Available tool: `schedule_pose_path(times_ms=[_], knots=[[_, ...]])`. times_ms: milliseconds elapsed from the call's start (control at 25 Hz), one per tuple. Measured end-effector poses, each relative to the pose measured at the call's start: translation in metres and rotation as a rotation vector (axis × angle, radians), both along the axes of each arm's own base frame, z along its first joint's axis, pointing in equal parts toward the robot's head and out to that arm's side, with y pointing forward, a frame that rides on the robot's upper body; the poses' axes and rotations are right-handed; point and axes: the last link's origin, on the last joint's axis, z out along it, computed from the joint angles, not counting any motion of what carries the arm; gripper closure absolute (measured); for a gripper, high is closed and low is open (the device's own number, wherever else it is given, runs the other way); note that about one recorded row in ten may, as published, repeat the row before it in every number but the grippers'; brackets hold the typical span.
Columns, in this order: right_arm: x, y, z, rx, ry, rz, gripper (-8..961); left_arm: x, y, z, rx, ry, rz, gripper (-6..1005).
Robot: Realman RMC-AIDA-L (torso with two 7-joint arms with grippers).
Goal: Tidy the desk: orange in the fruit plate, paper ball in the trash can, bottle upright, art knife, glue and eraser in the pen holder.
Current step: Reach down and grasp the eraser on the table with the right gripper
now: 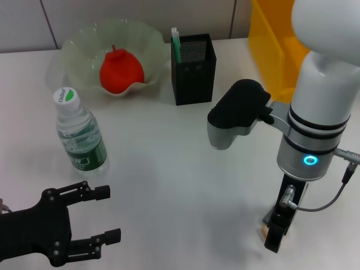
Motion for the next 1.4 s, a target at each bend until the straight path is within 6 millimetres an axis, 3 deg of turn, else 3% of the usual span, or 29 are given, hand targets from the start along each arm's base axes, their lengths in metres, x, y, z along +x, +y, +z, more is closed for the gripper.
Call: schedule_pose_path(times_ms=[1160, 1400], knots=[[0.000, -0.004, -0.011, -0.004, -0.038, 0.038, 244, -0.002, -0.004, 0.000, 0.000, -0.007, 0.005, 214], [0.000, -0.005, -0.013, -0.002, -0.048, 0.050, 485, -0.001, -0.004, 0.000, -0.002, -0.008, 0.004, 214]])
